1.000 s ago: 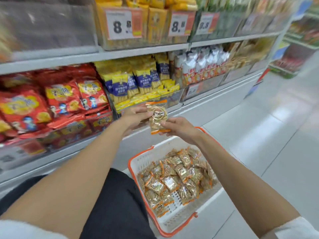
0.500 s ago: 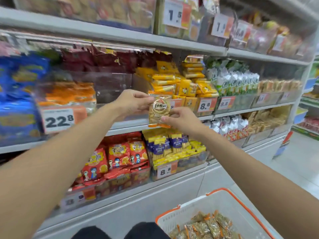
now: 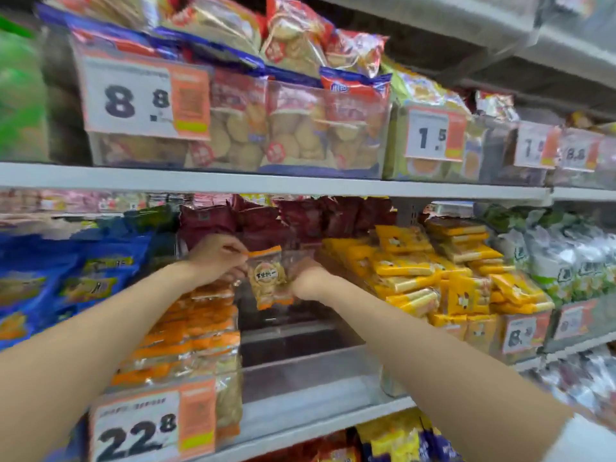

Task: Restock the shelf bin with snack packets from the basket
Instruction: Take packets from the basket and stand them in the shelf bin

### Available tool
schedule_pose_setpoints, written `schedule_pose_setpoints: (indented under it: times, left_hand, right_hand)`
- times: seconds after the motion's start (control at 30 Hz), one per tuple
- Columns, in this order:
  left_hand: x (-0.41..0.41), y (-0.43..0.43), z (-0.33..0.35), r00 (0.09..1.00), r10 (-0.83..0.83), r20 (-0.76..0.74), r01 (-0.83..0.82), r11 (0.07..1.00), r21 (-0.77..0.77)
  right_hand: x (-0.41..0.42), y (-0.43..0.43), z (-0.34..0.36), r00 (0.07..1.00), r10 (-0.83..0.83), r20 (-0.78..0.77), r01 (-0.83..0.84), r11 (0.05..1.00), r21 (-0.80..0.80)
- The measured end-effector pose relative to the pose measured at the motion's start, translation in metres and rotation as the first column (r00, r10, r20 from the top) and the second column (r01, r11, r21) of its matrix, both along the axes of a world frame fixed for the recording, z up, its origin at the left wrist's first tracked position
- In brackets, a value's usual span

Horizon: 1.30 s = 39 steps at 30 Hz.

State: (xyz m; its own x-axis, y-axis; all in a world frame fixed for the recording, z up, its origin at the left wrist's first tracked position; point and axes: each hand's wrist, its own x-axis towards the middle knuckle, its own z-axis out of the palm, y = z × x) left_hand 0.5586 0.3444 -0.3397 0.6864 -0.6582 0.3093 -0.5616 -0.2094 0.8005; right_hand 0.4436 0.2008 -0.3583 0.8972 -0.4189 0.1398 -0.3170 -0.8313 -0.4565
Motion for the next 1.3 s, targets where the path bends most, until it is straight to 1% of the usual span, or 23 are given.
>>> schedule_pose_setpoints:
  times: [0.07, 0.13, 0.17, 0.23, 0.33, 0.4, 0.43, 0.57, 0.63, 0.7, 0.77, 0.83, 0.87, 0.93, 0.97, 1.07, 1.13, 1.2, 1.27, 1.3]
  left_hand:
    - [0.025, -0.011, -0.003, 0.989, -0.003, 0.151, -0.012, 0.995, 0.102]
    - [0.048, -0.019, -0.006, 0.938, 0.014, 0.345, -0.089, 0.975, 0.201]
    - [0.056, -0.02, -0.008, 0.912, 0.018, 0.411, -0.129, 0.961, 0.244]
    - [0.07, -0.022, -0.013, 0.884, -0.009, 0.468, -0.171, 0.925, 0.341]
    - [0.08, -0.026, -0.024, 0.866, -0.044, 0.497, -0.215, 0.866, 0.452]
    - [0.08, -0.029, -0.029, 0.86, -0.037, 0.509, -0.228, 0.864, 0.448]
    - [0.08, -0.031, -0.031, 0.857, -0.028, 0.515, -0.231, 0.872, 0.432]
    - [0.078, -0.034, -0.034, 0.851, -0.02, 0.525, -0.234, 0.88, 0.413]
    - [0.077, -0.034, -0.034, 0.85, -0.019, 0.527, -0.232, 0.884, 0.406]
    - [0.076, -0.034, -0.034, 0.85, -0.007, 0.526, -0.233, 0.891, 0.389]
    - [0.074, -0.035, -0.034, 0.849, 0.006, 0.528, -0.242, 0.893, 0.379]
    - [0.073, -0.034, -0.033, 0.844, 0.008, 0.536, -0.251, 0.89, 0.381]
    - [0.073, -0.034, -0.033, 0.839, 0.0, 0.544, -0.256, 0.883, 0.394]
    - [0.073, -0.033, -0.032, 0.826, -0.01, 0.563, -0.273, 0.867, 0.416]
    - [0.073, -0.032, -0.032, 0.823, -0.006, 0.568, -0.283, 0.863, 0.418]
    - [0.075, -0.032, -0.033, 0.831, 0.009, 0.557, -0.282, 0.87, 0.406]
    - [0.074, -0.032, -0.032, 0.834, -0.01, 0.552, -0.265, 0.87, 0.416]
    - [0.074, -0.032, -0.031, 0.818, -0.021, 0.575, -0.278, 0.861, 0.426]
    - [0.073, -0.032, -0.03, 0.803, -0.002, 0.596, -0.303, 0.859, 0.412]
    - [0.073, -0.032, -0.03, 0.8, 0.009, 0.6, -0.315, 0.857, 0.408]
  right_hand:
    - [0.028, -0.012, -0.007, 0.996, -0.04, -0.079, 0.038, 0.999, -0.029]
    - [0.053, -0.02, -0.017, 0.991, -0.045, -0.126, 0.036, 0.997, -0.075]
    - [0.064, -0.024, -0.022, 0.989, -0.046, -0.14, 0.035, 0.996, -0.079]
    - [0.079, -0.025, -0.029, 0.98, -0.008, -0.197, -0.004, 0.998, -0.057]
    - [0.092, -0.027, -0.041, 0.959, 0.038, -0.279, -0.042, 0.999, -0.007]
    - [0.092, -0.027, -0.049, 0.954, 0.044, -0.297, -0.053, 0.998, -0.021]
    - [0.091, -0.026, -0.052, 0.956, 0.039, -0.292, -0.055, 0.997, -0.046]
    - [0.084, -0.027, -0.055, 0.974, 0.018, -0.226, -0.029, 0.999, -0.046]
    - [0.087, -0.028, -0.058, 0.985, 0.042, -0.169, -0.046, 0.999, -0.015]
    - [0.094, -0.027, -0.063, 0.99, 0.025, -0.142, -0.023, 1.0, 0.016]
    - [0.1, -0.025, -0.071, 0.99, -0.012, -0.14, 0.027, 0.994, 0.107]
    - [0.103, -0.023, -0.073, 0.989, -0.028, -0.146, 0.044, 0.993, 0.11]
    - [0.103, -0.024, -0.071, 0.991, -0.053, -0.119, 0.069, 0.988, 0.14]
    - [0.101, -0.028, -0.067, 0.994, -0.095, -0.053, 0.101, 0.987, 0.122]
    - [0.101, -0.028, -0.066, 0.993, -0.112, -0.046, 0.117, 0.984, 0.132]
    - [0.102, -0.029, -0.067, 0.985, -0.151, -0.086, 0.162, 0.977, 0.138]
    - [0.101, -0.028, -0.067, 0.984, -0.171, -0.056, 0.179, 0.961, 0.213]
    - [0.098, -0.029, -0.066, 0.987, -0.162, -0.004, 0.157, 0.95, 0.269]
    - [0.097, -0.028, -0.064, 0.987, -0.154, 0.037, 0.129, 0.916, 0.379]
    - [0.096, -0.026, -0.065, 0.986, -0.161, 0.035, 0.128, 0.884, 0.45]
